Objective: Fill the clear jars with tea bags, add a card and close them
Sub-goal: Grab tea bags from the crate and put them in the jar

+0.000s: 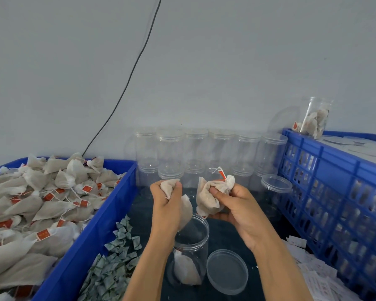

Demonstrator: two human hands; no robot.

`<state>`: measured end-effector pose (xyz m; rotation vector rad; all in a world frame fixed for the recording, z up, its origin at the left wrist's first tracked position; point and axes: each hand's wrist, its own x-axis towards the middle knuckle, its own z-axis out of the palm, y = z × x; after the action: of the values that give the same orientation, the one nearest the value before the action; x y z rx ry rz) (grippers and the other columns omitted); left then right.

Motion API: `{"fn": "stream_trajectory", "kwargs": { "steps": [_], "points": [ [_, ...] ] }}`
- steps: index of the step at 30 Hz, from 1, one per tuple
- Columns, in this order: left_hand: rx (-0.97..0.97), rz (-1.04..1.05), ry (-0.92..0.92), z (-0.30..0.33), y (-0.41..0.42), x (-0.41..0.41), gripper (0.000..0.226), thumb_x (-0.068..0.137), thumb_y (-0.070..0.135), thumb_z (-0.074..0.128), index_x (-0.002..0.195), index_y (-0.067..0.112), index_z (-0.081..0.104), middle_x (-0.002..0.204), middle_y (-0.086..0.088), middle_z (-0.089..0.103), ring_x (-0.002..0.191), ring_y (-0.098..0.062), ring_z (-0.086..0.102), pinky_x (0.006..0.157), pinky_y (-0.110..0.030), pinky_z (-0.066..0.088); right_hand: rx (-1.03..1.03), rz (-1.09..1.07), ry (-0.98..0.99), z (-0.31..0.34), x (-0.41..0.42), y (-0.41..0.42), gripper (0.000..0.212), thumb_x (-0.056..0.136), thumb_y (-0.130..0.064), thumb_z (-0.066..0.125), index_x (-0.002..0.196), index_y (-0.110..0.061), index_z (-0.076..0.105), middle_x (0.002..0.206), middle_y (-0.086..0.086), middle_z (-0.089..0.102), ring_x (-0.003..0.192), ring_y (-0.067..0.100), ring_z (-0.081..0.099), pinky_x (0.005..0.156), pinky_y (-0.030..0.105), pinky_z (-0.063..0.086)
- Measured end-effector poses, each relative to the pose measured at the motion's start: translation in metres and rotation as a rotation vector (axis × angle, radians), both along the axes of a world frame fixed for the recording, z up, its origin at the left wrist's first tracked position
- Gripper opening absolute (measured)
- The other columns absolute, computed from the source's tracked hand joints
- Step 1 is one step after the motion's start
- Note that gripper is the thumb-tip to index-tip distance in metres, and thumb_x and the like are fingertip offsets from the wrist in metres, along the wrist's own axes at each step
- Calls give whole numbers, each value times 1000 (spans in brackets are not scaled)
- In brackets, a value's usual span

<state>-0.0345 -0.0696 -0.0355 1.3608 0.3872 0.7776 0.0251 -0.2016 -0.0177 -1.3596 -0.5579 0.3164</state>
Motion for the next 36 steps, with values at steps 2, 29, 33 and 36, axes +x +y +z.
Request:
{"fn": "stream_trajectory", "kwargs": {
  "steps": [2, 29, 33, 36],
  "points": [
    [-39, -99, 21, -1, 1, -1, 18, 97, 25, 54, 113, 21, 46, 93, -1, 55, 80, -11, 54, 70, -25, 45, 13, -3, 3, 0, 1, -2, 28, 73, -30, 68, 98, -17, 70, 89, -1, 75, 83, 16, 73, 68, 33, 60],
    [791, -185, 329, -6, 31, -14, 42, 64, 32, 88, 91, 39, 57, 95, 16, 64, 89, -1, 60, 76, -17, 51, 128, 54, 175, 0, 11, -15, 36, 72, -23, 67, 104, -8, 69, 102, 13, 73, 92, 29, 71, 71, 42, 60],
    [820, -285, 280, -5, 28, -13, 38, 63, 34, 88, 89, 38, 60, 85, 19, 69, 81, 2, 65, 68, -9, 49, 123, 63, 173, 0, 8, -11, 33, 70, -23, 68, 99, -8, 70, 96, 13, 74, 84, 27, 72, 64, 40, 60],
    [810, -220, 198, -1, 29, -17, 24, 72, 34, 83, 86, 35, 63, 80, 17, 70, 78, 7, 64, 69, -9, 50, 116, 63, 168, -1, 6, -9, 33, 71, -23, 68, 100, -7, 70, 95, 12, 74, 83, 27, 72, 63, 38, 60]
  ]
}}
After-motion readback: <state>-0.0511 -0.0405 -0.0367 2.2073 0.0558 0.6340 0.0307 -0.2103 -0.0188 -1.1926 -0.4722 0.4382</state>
